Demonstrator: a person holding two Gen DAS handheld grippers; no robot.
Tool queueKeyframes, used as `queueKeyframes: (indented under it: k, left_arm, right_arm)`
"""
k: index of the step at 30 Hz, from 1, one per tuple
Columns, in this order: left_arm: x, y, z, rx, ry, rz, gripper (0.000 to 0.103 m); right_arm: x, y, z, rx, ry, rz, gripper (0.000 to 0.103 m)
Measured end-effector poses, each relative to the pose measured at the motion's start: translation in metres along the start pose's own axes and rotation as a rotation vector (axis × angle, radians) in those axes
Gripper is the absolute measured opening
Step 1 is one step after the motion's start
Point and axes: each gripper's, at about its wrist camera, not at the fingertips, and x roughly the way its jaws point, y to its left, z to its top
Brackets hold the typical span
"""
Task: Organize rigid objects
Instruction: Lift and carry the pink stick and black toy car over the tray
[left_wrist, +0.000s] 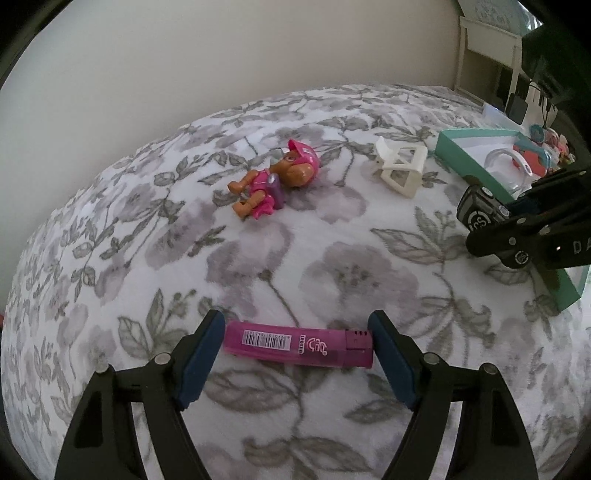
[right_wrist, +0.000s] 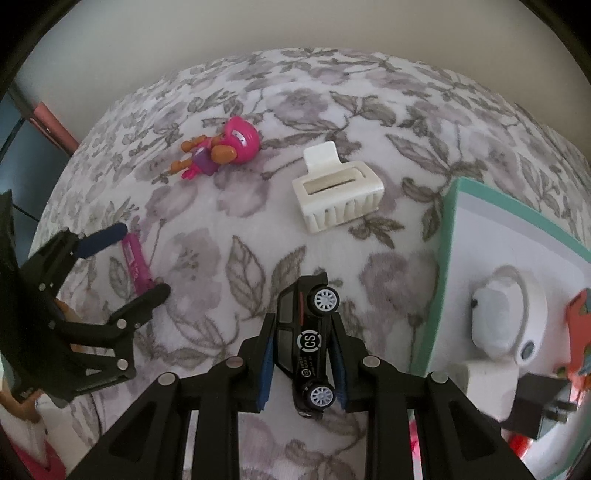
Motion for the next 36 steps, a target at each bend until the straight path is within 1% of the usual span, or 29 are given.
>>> queueKeyframes:
  k: [6,9,14,17,21,27,29,33,36]
  left_arm:
    - [-0.018,-0.003,0.001,-0.073,-0.033,-0.022,0.081]
    - [-0.029,-0.010,0.007,-0.091,-0.056,-0.025,0.081]
    - [-0.054,-0.036,0.038,-0.095,-0.121,-0.046,0.081]
    - [-0.068,-0.060,0.065,-0.106,-0.159,-0.079,0.081]
    - [-0.082,-0.098,0.096,-0.088,-0.192,-0.118,0.081]
    - [-0.087,-0.154,0.130,-0.072,-0.184,-0.167,0.081]
    - [-0.085,-0.171,0.139,-0.070,-0.180,-0.177,0.081]
    - [-0.077,-0.199,0.153,-0.084,-0.158,-0.179,0.081]
    - [-0.065,-0.218,0.159,-0.086,-0.133,-0.170,0.081]
  right_arm:
    - [-0.024,-0.003,-0.008,0.022,-0.040,0.028,0.028]
    - [-0.039,-0.008,-0.010,0.049,-0.064,0.044,0.028]
    - [-0.070,-0.026,-0.009,0.107,-0.133,0.045,0.028]
    - [-0.091,-0.043,-0.011,0.141,-0.176,0.023,0.028]
    - [-0.116,-0.082,-0.019,0.226,-0.220,-0.028,0.028]
    - [-0.139,-0.143,-0.036,0.360,-0.248,-0.114,0.028]
    - [-0.142,-0.160,-0.041,0.394,-0.251,-0.129,0.028]
    - [-0.149,-0.195,-0.051,0.473,-0.257,-0.172,0.028]
    - [-0.151,-0.214,-0.056,0.515,-0.259,-0.190,0.028]
